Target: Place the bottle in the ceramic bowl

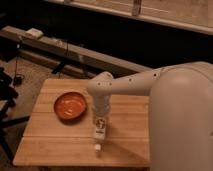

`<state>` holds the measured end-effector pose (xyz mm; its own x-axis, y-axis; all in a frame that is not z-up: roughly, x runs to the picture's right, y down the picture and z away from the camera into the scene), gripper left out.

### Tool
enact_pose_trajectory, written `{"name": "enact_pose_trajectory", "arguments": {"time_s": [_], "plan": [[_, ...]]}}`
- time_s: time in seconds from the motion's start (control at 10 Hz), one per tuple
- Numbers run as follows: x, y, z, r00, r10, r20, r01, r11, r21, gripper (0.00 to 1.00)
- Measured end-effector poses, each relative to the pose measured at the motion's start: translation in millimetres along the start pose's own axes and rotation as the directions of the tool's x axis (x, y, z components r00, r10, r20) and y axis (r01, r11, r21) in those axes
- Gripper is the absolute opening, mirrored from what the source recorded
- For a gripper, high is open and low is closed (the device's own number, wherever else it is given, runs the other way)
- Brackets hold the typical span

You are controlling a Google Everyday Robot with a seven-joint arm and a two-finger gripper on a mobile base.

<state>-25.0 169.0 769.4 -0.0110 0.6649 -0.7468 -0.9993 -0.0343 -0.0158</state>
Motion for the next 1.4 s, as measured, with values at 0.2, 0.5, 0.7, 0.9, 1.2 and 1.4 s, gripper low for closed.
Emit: {"name": "enact_pose_trajectory", "arguments": {"time_s": [0.2, 0.5, 0.7, 0.9, 1.2, 1.4], "plan": [[-8.5, 13.8, -37.2, 0.997, -0.071, 0.020, 0.071, 0.997, -0.012, 0.00], [-31.6, 60.7, -72.9, 0.978, -0.199, 0.054, 0.201, 0.979, -0.021, 0.00], [-49.5, 91.0, -83.2, 0.961, -0.267, 0.069, 0.268, 0.963, -0.015, 0.00], [-69.0, 118.9, -86.1, 0.941, -0.329, 0.073, 0.330, 0.944, 0.010, 0.00], [-101.3, 163.7, -83.0, 0.907, -0.415, 0.079, 0.412, 0.910, 0.049, 0.00], [-117.5, 185.4, -73.0, 0.891, -0.448, 0.080, 0.442, 0.894, 0.075, 0.09]]}}
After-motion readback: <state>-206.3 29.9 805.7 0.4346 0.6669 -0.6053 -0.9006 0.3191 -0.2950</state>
